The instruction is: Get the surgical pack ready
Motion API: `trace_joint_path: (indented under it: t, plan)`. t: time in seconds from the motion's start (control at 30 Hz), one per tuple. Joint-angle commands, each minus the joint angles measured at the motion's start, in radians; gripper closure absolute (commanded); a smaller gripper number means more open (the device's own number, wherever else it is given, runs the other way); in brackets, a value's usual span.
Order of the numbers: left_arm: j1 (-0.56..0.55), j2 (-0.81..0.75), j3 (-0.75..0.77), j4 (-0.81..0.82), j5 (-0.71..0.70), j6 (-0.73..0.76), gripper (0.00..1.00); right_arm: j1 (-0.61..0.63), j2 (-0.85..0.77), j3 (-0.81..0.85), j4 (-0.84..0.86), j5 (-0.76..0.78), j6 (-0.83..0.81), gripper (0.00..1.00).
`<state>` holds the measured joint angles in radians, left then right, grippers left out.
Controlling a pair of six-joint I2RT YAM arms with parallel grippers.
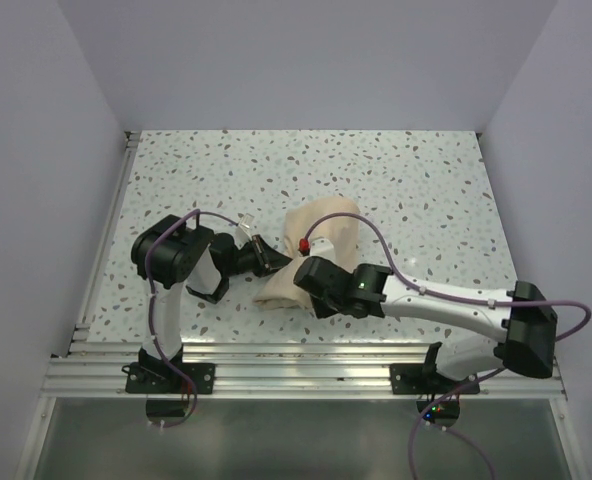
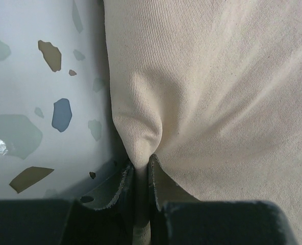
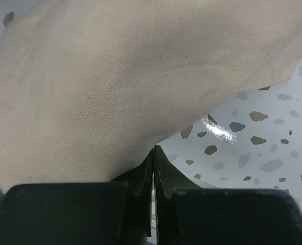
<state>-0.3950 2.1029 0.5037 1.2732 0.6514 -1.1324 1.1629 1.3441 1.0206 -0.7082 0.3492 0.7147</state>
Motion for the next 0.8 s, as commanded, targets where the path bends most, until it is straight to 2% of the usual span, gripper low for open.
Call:
trace_joint_path:
  t: [0.0, 0.2, 0.3, 0.43, 0.5, 0.77]
  plan:
    - [-0.004, 0.032, -0.037, -0.204, -0.055, 0.105, 1.0, 0.009, 0.052, 0.03, -0.011, 0.02, 0.04, 1.0]
    - [-0.004, 0.039, -0.037, -0.204, -0.055, 0.105, 1.0, -0.011, -0.003, -0.03, 0.042, 0.042, 0.052, 1.0]
    - [-0.004, 0.035, -0.036, -0.206, -0.053, 0.105, 1.0, -0.08, -0.057, -0.062, 0.072, 0.004, 0.032, 1.0]
    - [-0.004, 0.034, -0.034, -0.209, -0.053, 0.106, 1.0, -0.228, -0.129, -0.131, 0.082, -0.079, -0.015, 1.0]
    - [-0.004, 0.035, -0.034, -0.207, -0.052, 0.106, 1.0, -0.265, -0.135, -0.151, 0.084, -0.107, -0.032, 1.0]
    - [-0.004, 0.032, -0.034, -0.209, -0.052, 0.108, 1.0, -0.529, -0.14, -0.295, 0.278, -0.303, -0.061, 1.0]
